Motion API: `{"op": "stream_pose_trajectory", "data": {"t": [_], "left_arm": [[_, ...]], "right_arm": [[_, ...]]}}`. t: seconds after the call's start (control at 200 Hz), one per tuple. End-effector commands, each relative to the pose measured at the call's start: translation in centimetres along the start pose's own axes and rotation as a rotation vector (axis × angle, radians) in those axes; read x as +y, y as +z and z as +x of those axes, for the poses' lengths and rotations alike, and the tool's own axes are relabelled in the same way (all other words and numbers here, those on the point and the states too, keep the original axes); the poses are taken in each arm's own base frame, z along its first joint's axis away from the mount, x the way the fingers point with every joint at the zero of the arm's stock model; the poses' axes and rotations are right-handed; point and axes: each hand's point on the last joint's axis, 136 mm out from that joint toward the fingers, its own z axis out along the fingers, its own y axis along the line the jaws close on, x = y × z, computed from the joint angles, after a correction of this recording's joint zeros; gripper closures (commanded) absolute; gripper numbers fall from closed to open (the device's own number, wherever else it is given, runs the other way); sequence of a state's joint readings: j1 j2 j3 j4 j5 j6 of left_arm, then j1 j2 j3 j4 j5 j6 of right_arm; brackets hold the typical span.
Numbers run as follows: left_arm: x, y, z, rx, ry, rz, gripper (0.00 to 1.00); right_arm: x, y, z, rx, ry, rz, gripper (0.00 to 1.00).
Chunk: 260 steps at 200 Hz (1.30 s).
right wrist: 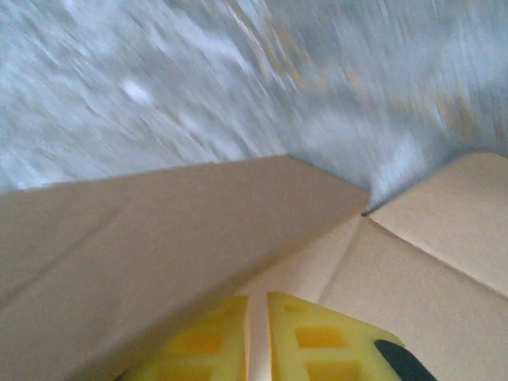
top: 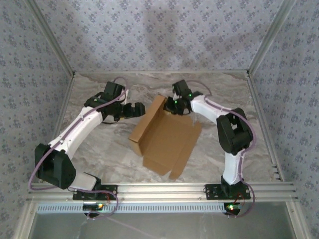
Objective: Fold the paper box
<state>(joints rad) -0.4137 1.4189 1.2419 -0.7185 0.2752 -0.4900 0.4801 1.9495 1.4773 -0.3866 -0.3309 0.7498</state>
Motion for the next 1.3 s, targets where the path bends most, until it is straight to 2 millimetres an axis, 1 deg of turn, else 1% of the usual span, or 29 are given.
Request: {"op": "stream_pose_trajectory", "data": {"t": [0.0, 0.035, 0.045, 0.095, 0.13, 0.15, 0.17, 0.175, 0.22, 0.305, 0.37, 0.395, 0.44, 0.46, 0.545, 0.64, 0.665, 0.7, 0.71, 0.735, 0.805, 0.879, 0.954, 0.994, 1.064, 1.134, 1.199, 1.294], "left_arm": [[-0.5, -1.9, -0.9, -0.02, 0.024, -0.039, 0.0], [-0.4, -2.1, -1.3, -0.021, 0.029, -0.065, 0.0], [-0.3, -2.0, -1.3, -0.014, 0.029, -0.072, 0.01], [-0.5, -2.1, -1.7, -0.002, 0.045, -0.116, 0.01], [-0.9, -2.1, -2.0, 0.004, 0.061, -0.155, 0.0], [-0.9, -1.9, -1.8, 0.021, 0.072, -0.184, 0.01], [-1.4, -2.0, -2.1, 0.019, 0.091, -0.203, 0.0], [-1.4, -1.8, -1.9, 0.03, 0.096, -0.213, 0.01], [-2.2, -1.6, -1.9, 0.048, 0.139, -0.275, 0.0], [-3.2, -0.8, -1.4, 0.091, 0.188, -0.377, 0.0], [-2.6, -0.2, -0.8, 0.144, 0.18, -0.472, 0.0], [-2.4, 0.1, -0.5, 0.161, 0.172, -0.496, 0.0], [-2.0, 0.6, -0.1, 0.184, 0.141, -0.522, 0.0], [-1.9, 0.9, 0.1, 0.194, 0.127, -0.526, 0.0], [-2.1, 1.9, 1.2, 0.228, 0.074, -0.5, 0.0], [-2.3, 2.6, 1.6, 0.231, 0.05, -0.478, 0.01], [-2.3, 2.6, 1.6, 0.226, 0.053, -0.483, 0.01], [-2.2, 2.7, 1.8, 0.223, 0.054, -0.487, 0.01], [-2.1, 2.7, 1.9, 0.224, 0.054, -0.49, 0.0], [-2.0, 2.7, 2.1, 0.221, 0.054, -0.49, 0.01], [-1.6, 2.6, 2.5, 0.201, 0.053, -0.496, 0.01], [-1.7, 2.1, 3.0, 0.164, 0.052, -0.471, 0.01], [-1.7, 1.3, 3.6, 0.13, 0.04, -0.443, 0.0], [-1.5, 1.0, 4.3, 0.121, 0.037, -0.433, 0.0], [-0.8, 0.4, 5.4, 0.098, 0.026, -0.419, 0.0], [0.2, 0.2, 6.8, 0.077, 0.019, -0.405, 0.01], [1.2, 0.2, 7.9, 0.061, -0.002, -0.39, 0.01], [2.7, 1.1, 9.8, 0.061, -0.036, -0.372, 0.02]], "right_arm": [[1.0, -0.7, -2.3, 0.049, -0.06, -0.025, 0.82], [1.5, -1.2, -2.6, 0.05, -0.064, -0.027, 0.8], [1.7, -1.4, -2.6, 0.047, -0.095, -0.027, 0.8], [1.9, -2.3, -3.0, 0.026, -0.127, -0.007, 0.76], [1.5, -3.0, -2.6, 0.033, -0.136, 0.024, 0.72], [1.4, -3.5, -2.5, 0.028, -0.143, 0.034, 0.68], [1.0, -3.9, -2.3, 0.026, -0.145, 0.057, 0.64], [1.0, -4.0, -2.3, 0.022, -0.147, 0.061, 0.63], [0.1, -5.4, -2.2, -0.009, -0.146, 0.113, 0.57], [-2.1, -8.1, -2.1, -0.088, -0.129, 0.188, 0.5], [-3.4, -10.1, -2.0, -0.142, -0.105, 0.204, 0.48], [-3.6, -10.8, -2.0, -0.163, -0.097, 0.194, 0.47], [-4.7, -11.6, -1.2, -0.171, -0.078, 0.193, 0.47], [-4.5, -12.0, -1.5, -0.194, -0.078, 0.174, 0.47], [-5.3, -12.8, -0.8, -0.206, -0.068, 0.156, 0.47], [-6.0, -13.5, -0.2, -0.216, -0.084, 0.154, 0.47], [-6.1, -13.6, -0.1, -0.22, -0.088, 0.153, 0.47], [-5.8, -14.1, -0.4, -0.24, -0.096, 0.143, 0.47], [-6.5, -13.6, 0.3, -0.223, -0.091, 0.155, 0.47], [-6.9, -13.5, 0.6, -0.219, -0.09, 0.161, 0.47], [-6.9, -13.7, 0.8, -0.23, -0.103, 0.152, 0.47], [-7.1, -13.6, 1.3, -0.231, -0.107, 0.144, 0.47], [-6.9, -13.9, 1.6, -0.237, -0.117, 0.13, 0.47], [-6.7, -14.1, 1.6, -0.247, -0.124, 0.121, 0.47], [-5.6, -15.4, 1.5, -0.281, -0.156, 0.088, 0.47], [-3.9, -17.5, 1.2, -0.338, -0.202, 0.054, 0.46], [-1.9, -19.8, 0.9, -0.387, -0.243, 0.01, 0.46], [0.5, -22.7, 1.0, -0.431, -0.319, -0.028, 0.46]]}}
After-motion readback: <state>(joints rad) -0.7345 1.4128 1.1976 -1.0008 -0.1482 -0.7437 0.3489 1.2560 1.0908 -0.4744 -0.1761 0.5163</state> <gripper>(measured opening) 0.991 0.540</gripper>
